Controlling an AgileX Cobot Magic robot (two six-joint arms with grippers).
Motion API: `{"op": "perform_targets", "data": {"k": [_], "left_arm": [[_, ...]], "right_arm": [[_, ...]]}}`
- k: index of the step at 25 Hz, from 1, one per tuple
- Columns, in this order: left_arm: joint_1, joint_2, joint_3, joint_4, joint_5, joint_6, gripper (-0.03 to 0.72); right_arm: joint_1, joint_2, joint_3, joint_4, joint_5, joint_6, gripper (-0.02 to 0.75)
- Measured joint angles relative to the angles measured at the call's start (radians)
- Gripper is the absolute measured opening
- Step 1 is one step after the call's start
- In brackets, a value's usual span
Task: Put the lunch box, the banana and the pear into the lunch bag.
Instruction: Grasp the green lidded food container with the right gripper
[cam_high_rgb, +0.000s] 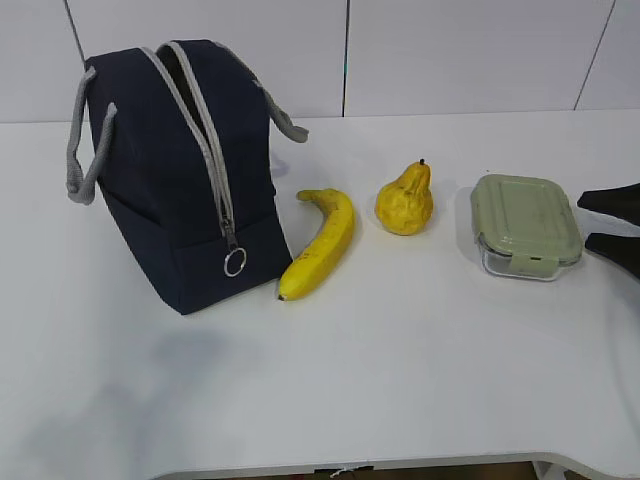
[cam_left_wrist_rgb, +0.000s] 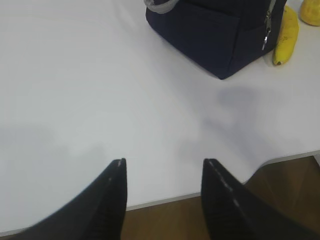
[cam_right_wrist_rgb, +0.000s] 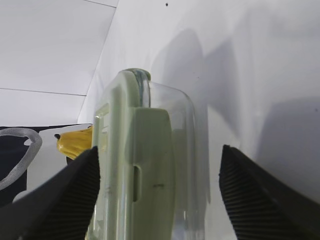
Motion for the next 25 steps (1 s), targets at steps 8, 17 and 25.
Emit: {"op": "perform_targets", "data": {"k": [8,17,25], "left_arm": [[0.000,0.000,0.000,0.000,0.000,0.000,0.347],[0.000,0.000,0.000,0.000,0.000,0.000,0.347],[0.000,0.000,0.000,0.000,0.000,0.000,0.347]], "right_arm": [[0.046,0.000,0.000,0.002,0.000,0.000,0.601],[0.070,0.000,0.000,0.002,0.000,0.000,0.601],[0.072,0.000,0.000,0.003,0.000,0.000,0.601]]}}
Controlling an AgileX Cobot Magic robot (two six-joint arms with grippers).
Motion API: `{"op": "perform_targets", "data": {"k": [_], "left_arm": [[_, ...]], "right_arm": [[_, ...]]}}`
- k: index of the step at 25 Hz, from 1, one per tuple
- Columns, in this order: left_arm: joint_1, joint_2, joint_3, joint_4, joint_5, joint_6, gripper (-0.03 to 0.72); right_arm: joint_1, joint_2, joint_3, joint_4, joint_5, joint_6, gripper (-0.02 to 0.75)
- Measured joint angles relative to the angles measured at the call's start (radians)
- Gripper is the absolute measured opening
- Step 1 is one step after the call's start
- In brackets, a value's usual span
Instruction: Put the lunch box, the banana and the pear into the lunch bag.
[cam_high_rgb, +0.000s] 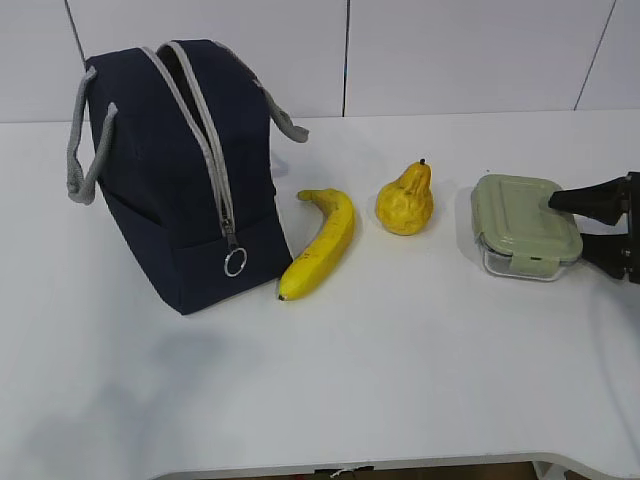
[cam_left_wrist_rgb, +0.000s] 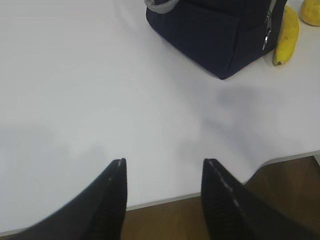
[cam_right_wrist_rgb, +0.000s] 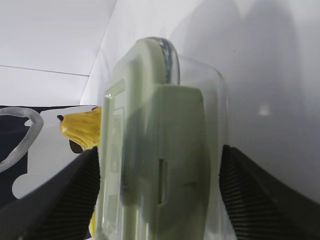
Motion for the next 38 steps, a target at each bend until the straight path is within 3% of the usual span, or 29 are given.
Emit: {"op": "perform_targets", "data": {"k": [21,29,38], "left_arm": [[0.000,0.000,0.000,0.000,0.000,0.000,0.347],[0.000,0.000,0.000,0.000,0.000,0.000,0.347],[0.000,0.000,0.000,0.000,0.000,0.000,0.347]], "right_arm": [[0.035,0.000,0.000,0.002,-0.004,0.000,0.589],[0.035,0.000,0.000,0.002,-0.006,0.000,0.442],[0.035,0.000,0.000,0.002,-0.004,0.004,0.408]]}}
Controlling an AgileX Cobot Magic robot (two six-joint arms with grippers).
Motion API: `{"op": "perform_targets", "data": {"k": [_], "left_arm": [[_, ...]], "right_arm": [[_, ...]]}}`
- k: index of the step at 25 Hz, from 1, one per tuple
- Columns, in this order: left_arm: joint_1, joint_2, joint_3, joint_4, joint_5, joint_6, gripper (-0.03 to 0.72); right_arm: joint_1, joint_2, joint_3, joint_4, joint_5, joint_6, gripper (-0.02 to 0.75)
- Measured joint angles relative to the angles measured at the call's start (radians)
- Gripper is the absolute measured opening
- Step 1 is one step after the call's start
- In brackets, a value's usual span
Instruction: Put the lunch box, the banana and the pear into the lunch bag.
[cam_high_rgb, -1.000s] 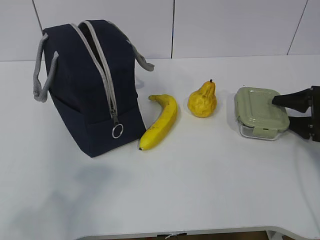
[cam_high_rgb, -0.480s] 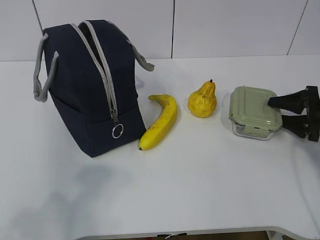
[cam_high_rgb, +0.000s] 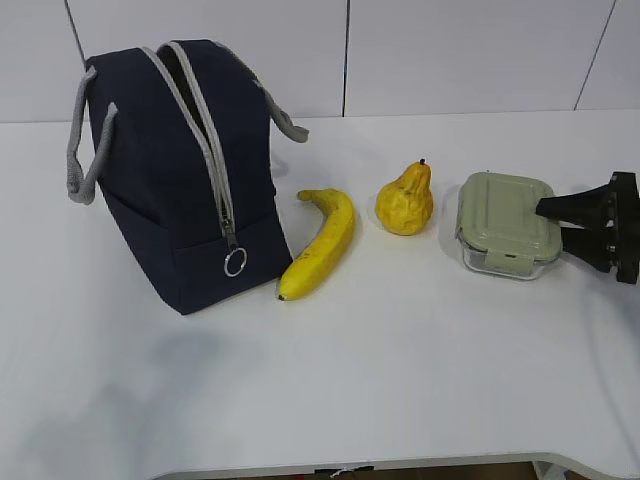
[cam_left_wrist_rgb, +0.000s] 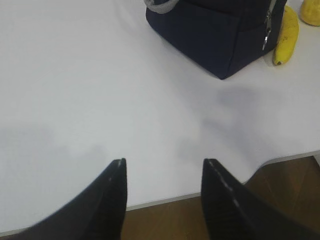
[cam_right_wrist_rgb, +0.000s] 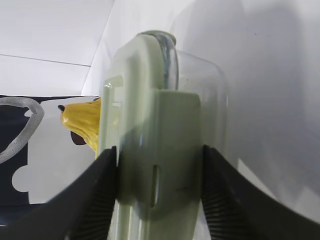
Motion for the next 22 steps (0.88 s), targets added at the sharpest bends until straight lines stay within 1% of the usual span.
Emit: {"op": "perform_targets", "data": {"k": [7,22], "left_arm": [[0.000,0.000,0.000,0.000,0.000,0.000,0.347],[0.000,0.000,0.000,0.000,0.000,0.000,0.347]], "right_arm": [[0.000,0.000,0.000,-0.002,0.001,0.002,0.384],[0.000,0.000,0.000,-0.006,0.001,0.030,0.381]]}}
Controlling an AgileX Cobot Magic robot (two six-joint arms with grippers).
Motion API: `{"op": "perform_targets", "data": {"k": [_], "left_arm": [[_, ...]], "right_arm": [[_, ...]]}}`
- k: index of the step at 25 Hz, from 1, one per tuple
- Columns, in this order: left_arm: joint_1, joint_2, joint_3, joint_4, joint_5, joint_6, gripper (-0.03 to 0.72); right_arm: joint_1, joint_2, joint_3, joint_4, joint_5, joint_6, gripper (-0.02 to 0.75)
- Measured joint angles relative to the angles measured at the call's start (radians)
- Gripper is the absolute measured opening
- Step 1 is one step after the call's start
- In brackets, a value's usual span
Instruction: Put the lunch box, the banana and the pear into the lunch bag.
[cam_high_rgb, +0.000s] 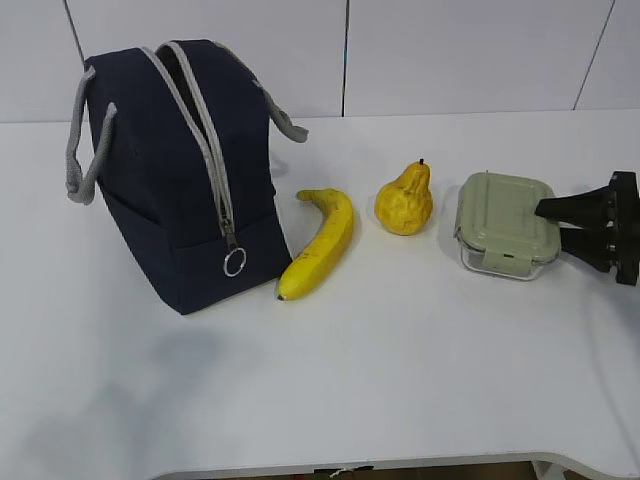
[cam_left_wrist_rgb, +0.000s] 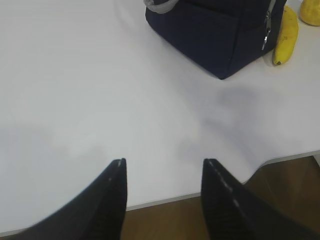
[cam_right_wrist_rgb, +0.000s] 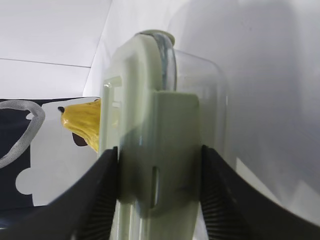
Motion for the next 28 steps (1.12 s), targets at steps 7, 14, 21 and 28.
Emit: {"op": "perform_targets", "data": {"k": [7,14,21,28], "left_arm": [[0.000,0.000,0.000,0.000,0.000,0.000,0.346],[0.000,0.000,0.000,0.000,0.000,0.000,0.330],[0.000,0.000,0.000,0.000,0.000,0.000,0.326],[0.000,0.000,0.000,-0.002,-0.004,0.000,0.286]], "right_arm": [[0.000,-0.013,-0.002,-0.018,-0.013,0.042,0.379],[0.000,-0.070,-0.002,-0.034,-0.040,0.109,0.378],[0.000,-0.113,-0.002,-0.034,-0.040,0.198,0.378],[0.000,-0.176,0.000,-0.034,-0.040,0.251,0.378]]}}
